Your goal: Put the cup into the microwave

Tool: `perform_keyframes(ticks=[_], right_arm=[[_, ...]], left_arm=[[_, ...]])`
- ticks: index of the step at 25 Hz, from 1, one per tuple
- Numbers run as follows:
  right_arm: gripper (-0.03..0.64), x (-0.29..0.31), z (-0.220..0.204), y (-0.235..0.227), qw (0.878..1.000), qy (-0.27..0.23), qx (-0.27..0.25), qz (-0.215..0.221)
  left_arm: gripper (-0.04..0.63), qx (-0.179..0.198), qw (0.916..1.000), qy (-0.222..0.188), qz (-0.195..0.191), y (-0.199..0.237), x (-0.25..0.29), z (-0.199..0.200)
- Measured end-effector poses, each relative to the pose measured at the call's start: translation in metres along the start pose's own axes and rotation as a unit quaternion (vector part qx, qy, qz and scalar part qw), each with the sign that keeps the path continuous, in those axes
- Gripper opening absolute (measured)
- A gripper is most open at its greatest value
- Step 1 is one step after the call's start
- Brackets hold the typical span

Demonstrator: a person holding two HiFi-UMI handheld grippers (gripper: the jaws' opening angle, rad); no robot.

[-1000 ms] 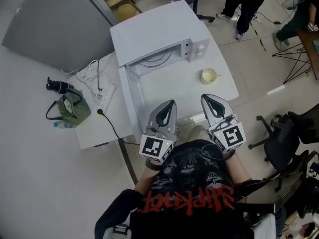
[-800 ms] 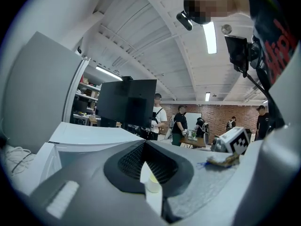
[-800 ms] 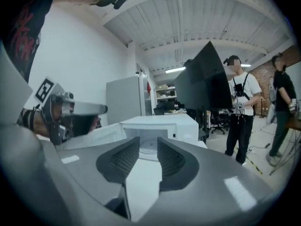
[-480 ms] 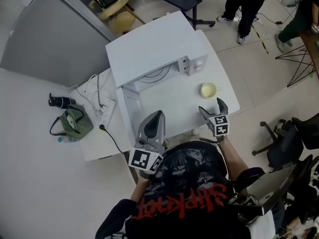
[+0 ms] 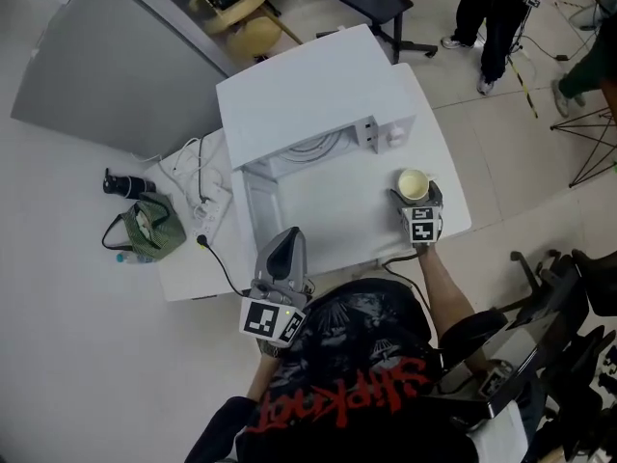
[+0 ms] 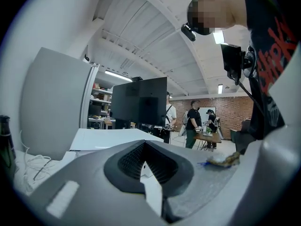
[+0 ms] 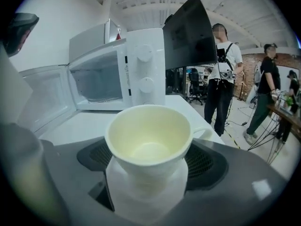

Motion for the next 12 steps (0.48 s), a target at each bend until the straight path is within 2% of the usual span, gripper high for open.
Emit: perform_keyframes(ticks=[2,6,12], right_arm=[[0.454,0.005,0.003,-0.003,1.000,-0.001,-0.004,-0.001],[0.446,0.006,0.008,-0.007,0.999,0.014,-0.031,0.017],[0.446,-0.053,0.029,0.012,0.994,-0.019,-0.088,0.062]], left_arm=[[0.005,0.003,1.0000,0.001,0.006,0.000,-0.002,0.001],[0.005,0.002,0.9999,-0.003,0.014,0.003,-0.005,0.001],[0.005,-0.007,0.9998,-0.012,0.015,0.004,-0.005,-0.002]])
Point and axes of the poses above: the fingertips, and each gripper's own axes: x forward along the fingers, y to its left, z out of its top, the point moved 9 cm from there along -x, backward along the fingers, and after that the axes turned 10 degrees about -z, right-handed, at the moved point
